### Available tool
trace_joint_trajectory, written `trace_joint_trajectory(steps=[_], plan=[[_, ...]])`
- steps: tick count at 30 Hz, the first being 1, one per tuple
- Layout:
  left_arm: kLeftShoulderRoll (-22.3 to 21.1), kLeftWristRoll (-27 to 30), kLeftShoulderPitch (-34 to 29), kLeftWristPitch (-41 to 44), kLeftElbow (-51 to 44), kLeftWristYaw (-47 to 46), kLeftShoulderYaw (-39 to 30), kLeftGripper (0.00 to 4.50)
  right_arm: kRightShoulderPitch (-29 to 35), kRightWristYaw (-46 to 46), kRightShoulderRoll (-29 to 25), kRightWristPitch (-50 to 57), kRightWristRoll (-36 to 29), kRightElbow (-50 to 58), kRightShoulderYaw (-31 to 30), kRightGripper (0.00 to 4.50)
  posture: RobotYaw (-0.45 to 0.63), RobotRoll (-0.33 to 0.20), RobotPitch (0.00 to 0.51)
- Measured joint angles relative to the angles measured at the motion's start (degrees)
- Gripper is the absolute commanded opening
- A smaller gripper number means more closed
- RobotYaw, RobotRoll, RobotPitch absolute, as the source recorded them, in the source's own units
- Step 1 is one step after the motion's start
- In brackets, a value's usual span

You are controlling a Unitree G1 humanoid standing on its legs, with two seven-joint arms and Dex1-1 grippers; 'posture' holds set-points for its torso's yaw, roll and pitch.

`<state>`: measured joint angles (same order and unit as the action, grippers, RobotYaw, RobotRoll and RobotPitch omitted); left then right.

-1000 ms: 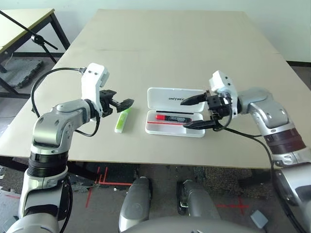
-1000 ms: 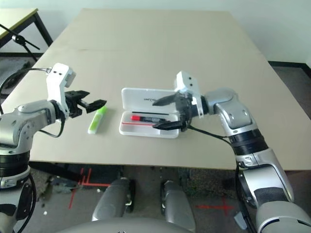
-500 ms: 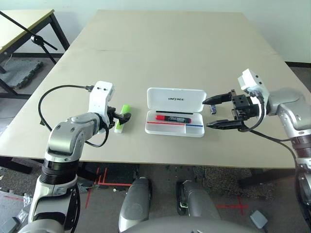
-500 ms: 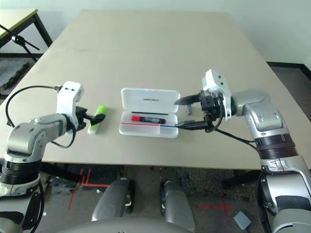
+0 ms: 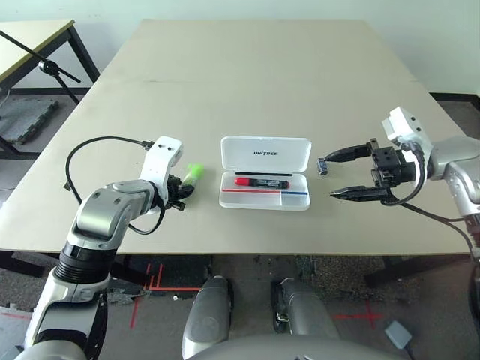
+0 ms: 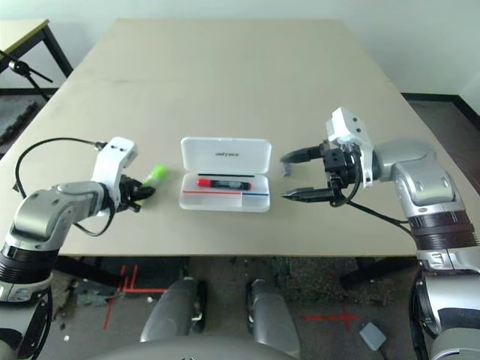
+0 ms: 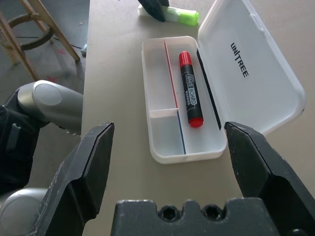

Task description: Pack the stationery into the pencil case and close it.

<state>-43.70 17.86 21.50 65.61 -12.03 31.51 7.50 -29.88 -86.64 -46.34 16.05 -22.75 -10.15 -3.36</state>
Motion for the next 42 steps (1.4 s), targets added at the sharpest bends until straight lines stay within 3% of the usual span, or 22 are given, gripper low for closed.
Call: trace_joint_trajectory(steps=[2, 6, 10, 15, 17, 20, 27, 42], plan=[[-6.1, -0.6, -0.6, -6.0, 1.4, 6.2, 2.6, 1.08, 0.0, 0.0, 0.0, 0.0, -0.1, 0.0, 0.1, 4.5, 0.32, 0.0, 0.101], [-13.0, -3.5, -0.7, -18.8, 5.4, 16.5, 5.2, 1.08, 0.0, -0.1, 0.0, -0.6, -0.1, -0.2, 0.1, 4.5, 0.33, 0.0, 0.099], [-15.2, -4.7, 1.0, -30.5, 8.6, 25.3, 5.1, 1.08, 0.0, -0.3, 0.0, -1.9, 0.0, -0.4, 0.1, 4.5, 0.33, 0.0, 0.098], [-15.2, -5.1, 7.4, -38.3, 8.6, 34.2, 5.4, 1.08, 0.2, -0.7, 0.0, -3.4, 0.0, -1.0, 0.1, 4.5, 0.32, 0.0, 0.098], [-14.0, -5.3, 9.4, -39.8, 8.6, 36.5, 5.9, 1.08, 0.5, -0.7, -0.1, -3.8, 0.0, -1.2, 0.1, 4.5, 0.31, 0.0, 0.097], [-8.4, -5.8, 13.5, -42.3, 8.4, 39.0, 8.4, 1.08, 0.9, -0.7, -0.2, -3.9, 0.0, -1.3, 0.2, 4.5, 0.3, 0.0, 0.096], [1.2, -7.5, 16.3, -44.2, 11.0, 39.8, 12.4, 1.08, 2.7, -0.4, -0.6, -3.9, -0.1, -0.5, 1.2, 4.5, 0.26, 0.0, 0.094], [10.3, -13.6, 17.0, -49.1, 17.9, 42.0, 18.2, 1.08, 6.6, 2.7, -1.8, -2.8, -1.2, 3.5, 2.9, 4.5, 0.23, 0.0, 0.104]])
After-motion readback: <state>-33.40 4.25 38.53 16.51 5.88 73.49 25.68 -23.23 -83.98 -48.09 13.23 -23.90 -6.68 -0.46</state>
